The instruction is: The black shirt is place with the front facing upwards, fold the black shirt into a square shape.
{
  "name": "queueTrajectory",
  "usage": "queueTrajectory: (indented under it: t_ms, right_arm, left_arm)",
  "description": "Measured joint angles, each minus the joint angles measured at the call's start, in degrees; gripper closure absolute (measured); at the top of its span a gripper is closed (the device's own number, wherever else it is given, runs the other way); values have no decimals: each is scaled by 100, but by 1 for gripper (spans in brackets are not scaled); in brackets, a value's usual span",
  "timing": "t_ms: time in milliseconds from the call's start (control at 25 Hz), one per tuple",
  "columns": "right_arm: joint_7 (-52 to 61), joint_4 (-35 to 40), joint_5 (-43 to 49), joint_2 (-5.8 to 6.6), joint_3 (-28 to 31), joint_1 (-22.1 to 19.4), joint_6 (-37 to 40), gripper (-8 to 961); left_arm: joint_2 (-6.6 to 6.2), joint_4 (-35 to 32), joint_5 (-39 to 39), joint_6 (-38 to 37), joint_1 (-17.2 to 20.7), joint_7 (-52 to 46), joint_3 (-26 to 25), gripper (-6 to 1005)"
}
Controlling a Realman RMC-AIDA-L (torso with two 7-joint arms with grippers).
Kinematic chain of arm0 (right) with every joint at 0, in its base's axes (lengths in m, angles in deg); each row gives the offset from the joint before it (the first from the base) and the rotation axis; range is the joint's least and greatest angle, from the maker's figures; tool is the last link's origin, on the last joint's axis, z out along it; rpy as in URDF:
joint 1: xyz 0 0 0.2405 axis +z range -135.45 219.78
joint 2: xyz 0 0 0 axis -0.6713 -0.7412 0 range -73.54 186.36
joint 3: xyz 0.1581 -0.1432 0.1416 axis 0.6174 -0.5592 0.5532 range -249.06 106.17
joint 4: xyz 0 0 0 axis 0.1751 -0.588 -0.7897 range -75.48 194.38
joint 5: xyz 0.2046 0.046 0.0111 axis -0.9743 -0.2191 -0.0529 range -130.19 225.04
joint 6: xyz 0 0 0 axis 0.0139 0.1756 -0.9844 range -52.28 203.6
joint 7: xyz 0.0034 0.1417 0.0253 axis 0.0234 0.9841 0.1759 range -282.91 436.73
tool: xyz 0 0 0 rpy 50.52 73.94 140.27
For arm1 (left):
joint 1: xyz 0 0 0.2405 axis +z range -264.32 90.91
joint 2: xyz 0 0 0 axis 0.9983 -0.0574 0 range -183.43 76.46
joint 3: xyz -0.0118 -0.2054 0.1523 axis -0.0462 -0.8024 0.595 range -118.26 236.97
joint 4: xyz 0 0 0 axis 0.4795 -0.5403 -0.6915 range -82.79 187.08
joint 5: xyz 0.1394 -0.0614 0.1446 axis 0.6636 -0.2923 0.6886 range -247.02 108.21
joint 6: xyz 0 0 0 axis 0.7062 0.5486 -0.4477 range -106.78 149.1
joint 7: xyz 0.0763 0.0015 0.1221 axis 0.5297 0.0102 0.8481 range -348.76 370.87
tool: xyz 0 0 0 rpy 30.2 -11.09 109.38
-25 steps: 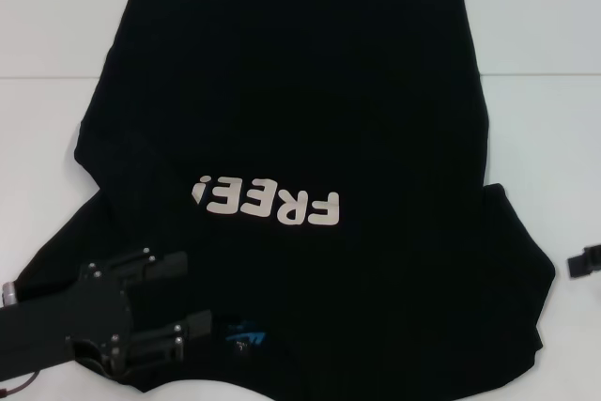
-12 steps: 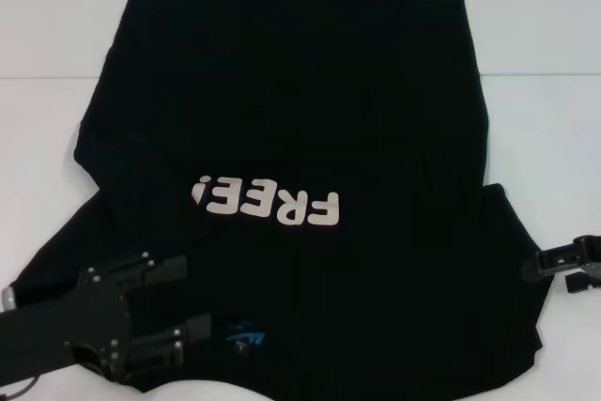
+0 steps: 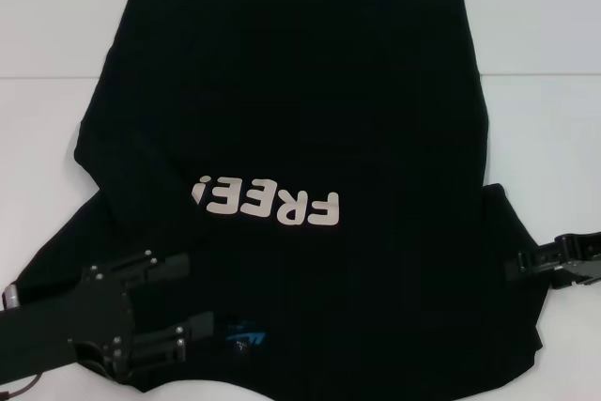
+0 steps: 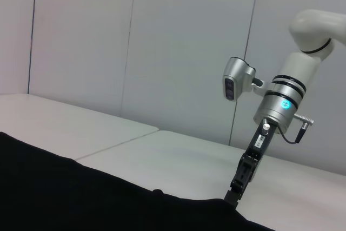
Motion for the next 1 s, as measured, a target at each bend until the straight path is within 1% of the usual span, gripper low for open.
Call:
queueTrajectory:
  t_ms: [320,680,920,1000]
  right_arm:
    - [-15,-18,0,-46,0,78,-47,41]
    - [-17,-20,17,-48,0,88,-115,43]
    - [-17,-27,34,-47,-203,78,-238,44]
    - [-14,-47,31,-51,-260,91,-256,250]
  left_arm:
    - [2,8,0,12,-5,-17,-15,234]
    - [-6,8,0,27,-14,-35,-31,233]
    - [-7,7,-5,36,-14,-39,-35,234]
    - [-7,7,-10,36,-13,-40,-34,233]
